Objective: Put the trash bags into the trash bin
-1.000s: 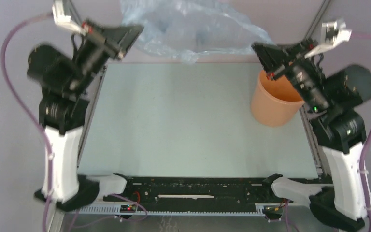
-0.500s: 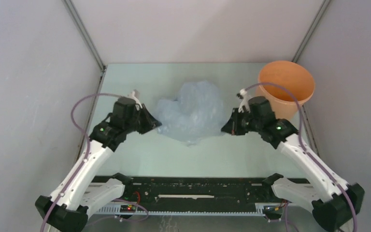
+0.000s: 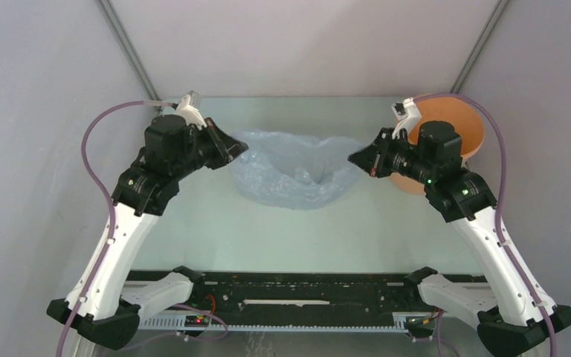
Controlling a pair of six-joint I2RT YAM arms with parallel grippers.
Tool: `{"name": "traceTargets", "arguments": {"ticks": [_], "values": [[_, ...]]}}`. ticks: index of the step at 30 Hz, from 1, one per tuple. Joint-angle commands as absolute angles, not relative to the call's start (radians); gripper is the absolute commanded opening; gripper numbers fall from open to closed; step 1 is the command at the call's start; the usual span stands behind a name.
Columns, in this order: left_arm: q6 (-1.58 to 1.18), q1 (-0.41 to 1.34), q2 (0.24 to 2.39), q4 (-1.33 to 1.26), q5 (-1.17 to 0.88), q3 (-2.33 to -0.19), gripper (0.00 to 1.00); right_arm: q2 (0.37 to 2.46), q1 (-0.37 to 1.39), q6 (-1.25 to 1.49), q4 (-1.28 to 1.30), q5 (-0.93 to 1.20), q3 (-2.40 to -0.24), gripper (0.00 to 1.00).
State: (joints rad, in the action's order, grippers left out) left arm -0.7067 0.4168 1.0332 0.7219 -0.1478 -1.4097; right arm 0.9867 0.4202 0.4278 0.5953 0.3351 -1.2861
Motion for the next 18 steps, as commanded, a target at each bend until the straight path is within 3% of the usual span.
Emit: {"name": "traceTargets", "arguments": {"ticks": [1, 12, 15, 18], "values": [[-0.701, 0.415, 0.993, 0.741, -0.181, -1.325, 0.02, 0.97, 0.422, 0.433, 0.657, 0.366, -1.234, 0.0], [-0.826, 0.415, 0.801, 0.69, -0.175, -1.109, 0.01, 0.883, 0.441, 0.508, 0.662, 0.407, -1.053, 0.05], [-0.797, 0.414, 0.82, 0.688, -0.155, -1.16, 0.0, 0.89, 0.441, 0.537, 0.664, 0.424, -1.054, 0.1], [-0.769, 0.414, 0.864, 0.749, -0.141, -1.216, 0.0, 0.899, 0.441, 0.571, 0.676, 0.432, -1.053, 0.22]]}}
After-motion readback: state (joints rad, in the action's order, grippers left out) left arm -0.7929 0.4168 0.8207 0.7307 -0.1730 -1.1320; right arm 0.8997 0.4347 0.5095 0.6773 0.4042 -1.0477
